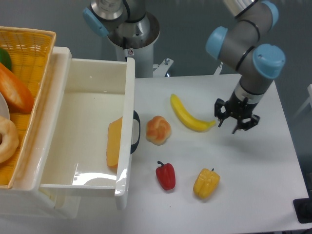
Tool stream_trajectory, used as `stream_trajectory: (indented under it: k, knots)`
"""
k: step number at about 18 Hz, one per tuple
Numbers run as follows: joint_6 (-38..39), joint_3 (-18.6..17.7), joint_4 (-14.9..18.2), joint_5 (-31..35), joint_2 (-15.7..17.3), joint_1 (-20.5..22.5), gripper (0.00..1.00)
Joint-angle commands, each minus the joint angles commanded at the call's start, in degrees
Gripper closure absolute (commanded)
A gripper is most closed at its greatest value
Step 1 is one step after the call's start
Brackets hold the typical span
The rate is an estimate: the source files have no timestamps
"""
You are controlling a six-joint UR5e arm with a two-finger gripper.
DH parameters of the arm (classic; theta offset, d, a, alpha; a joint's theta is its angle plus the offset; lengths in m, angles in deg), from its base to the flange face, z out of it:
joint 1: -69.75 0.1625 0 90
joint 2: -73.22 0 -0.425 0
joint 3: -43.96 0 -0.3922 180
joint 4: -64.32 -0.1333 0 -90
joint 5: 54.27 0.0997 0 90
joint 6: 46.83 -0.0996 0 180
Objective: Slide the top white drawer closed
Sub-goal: 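Move the gripper over the banana toward the open white drawer, then lower the gripper against the drawer front beside the black handle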
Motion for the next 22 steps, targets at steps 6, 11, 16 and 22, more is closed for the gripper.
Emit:
stream_trajectory:
  k: [6,11,16,22]
  knots:
    - [8.35,0.25,11.49,-7.64,3.53,-0.96,0.94]
    - [19.75,4.03,18.64,-15.54,3.44,-4.73,0.94]
    - [29.79,6.14,18.47,-19.76,2.04,-8.35,0.94]
    - [32.88,7.64,18.47,-23.73,1.07,-10.63,0.88]
